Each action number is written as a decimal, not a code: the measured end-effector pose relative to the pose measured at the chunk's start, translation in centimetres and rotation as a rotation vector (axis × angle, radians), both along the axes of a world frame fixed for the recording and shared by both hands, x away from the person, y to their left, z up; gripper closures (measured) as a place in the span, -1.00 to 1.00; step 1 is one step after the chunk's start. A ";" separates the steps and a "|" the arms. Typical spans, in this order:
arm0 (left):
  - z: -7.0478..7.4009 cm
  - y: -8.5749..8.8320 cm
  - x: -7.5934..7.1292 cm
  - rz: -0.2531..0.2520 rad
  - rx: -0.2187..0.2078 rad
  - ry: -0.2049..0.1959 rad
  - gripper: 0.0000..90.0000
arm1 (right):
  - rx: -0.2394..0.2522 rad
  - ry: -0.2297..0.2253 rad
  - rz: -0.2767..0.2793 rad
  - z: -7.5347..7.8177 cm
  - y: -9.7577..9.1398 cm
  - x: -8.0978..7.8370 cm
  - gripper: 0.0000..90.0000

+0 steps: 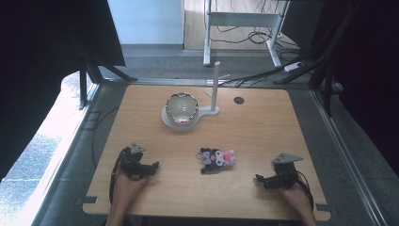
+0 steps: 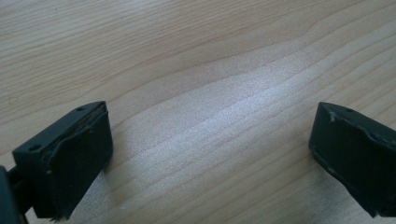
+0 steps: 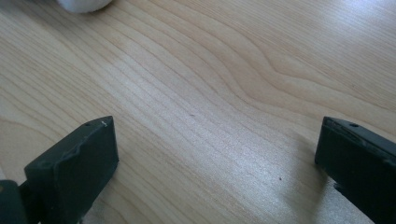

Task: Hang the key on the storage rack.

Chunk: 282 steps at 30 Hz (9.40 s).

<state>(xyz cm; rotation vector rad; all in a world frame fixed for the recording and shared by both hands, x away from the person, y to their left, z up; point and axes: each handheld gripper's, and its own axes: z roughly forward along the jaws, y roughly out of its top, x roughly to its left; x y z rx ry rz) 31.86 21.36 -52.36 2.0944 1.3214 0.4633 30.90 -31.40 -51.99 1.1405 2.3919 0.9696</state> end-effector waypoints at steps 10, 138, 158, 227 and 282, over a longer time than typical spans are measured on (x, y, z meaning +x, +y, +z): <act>0.0 0.0 0.0 0.000 0.000 0.000 -1.00 | -0.037 0.006 0.043 0.6 0.4 0.1 -1.00; 0.0 0.0 0.0 -0.003 0.002 -0.001 -1.00 | -0.494 0.292 0.569 13.4 13.9 13.0 -0.05; 0.0 0.0 0.0 -0.001 0.000 -0.001 -1.00 | -0.461 0.267 0.442 17.5 11.3 16.5 -0.05; 0.0 0.0 0.0 -0.003 0.000 0.004 -1.00 | -0.366 0.202 0.268 24.0 14.0 24.0 -0.05; 0.0 0.0 0.0 0.000 -0.001 0.000 -1.00 | -0.429 0.166 0.304 12.9 15.8 24.1 -0.67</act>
